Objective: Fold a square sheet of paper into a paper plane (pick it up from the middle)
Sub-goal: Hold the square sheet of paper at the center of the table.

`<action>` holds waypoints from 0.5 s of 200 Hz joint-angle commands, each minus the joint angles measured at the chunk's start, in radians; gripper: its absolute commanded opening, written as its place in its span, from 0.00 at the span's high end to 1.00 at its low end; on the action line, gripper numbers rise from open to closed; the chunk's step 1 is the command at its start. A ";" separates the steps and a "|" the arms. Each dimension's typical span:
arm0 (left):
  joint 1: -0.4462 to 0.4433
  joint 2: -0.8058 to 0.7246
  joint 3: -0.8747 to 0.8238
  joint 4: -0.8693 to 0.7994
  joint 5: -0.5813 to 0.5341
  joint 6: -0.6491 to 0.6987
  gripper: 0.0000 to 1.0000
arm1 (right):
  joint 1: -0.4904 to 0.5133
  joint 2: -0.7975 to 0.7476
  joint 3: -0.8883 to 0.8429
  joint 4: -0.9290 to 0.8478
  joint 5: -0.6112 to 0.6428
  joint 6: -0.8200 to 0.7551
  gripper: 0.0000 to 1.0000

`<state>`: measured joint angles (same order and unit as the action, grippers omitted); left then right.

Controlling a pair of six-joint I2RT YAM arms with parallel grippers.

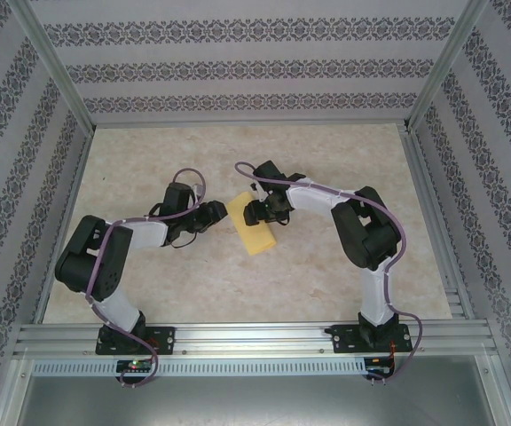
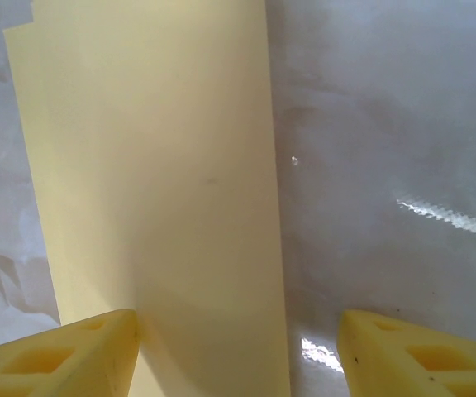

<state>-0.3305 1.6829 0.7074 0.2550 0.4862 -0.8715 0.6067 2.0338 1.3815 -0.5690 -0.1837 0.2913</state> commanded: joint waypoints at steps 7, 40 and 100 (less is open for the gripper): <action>-0.016 0.024 0.041 0.086 0.006 -0.023 0.54 | 0.016 0.061 -0.001 -0.047 -0.014 -0.066 0.33; -0.020 0.051 0.062 0.083 0.007 -0.019 0.60 | 0.027 0.093 0.007 -0.049 0.012 -0.063 0.32; -0.021 0.009 0.045 0.023 -0.118 0.010 0.67 | 0.047 0.141 0.022 -0.052 0.029 -0.048 0.29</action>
<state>-0.3389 1.7306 0.7601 0.2890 0.4503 -0.8837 0.6308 2.0678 1.4284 -0.6201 -0.1383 0.2413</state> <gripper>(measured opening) 0.333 0.715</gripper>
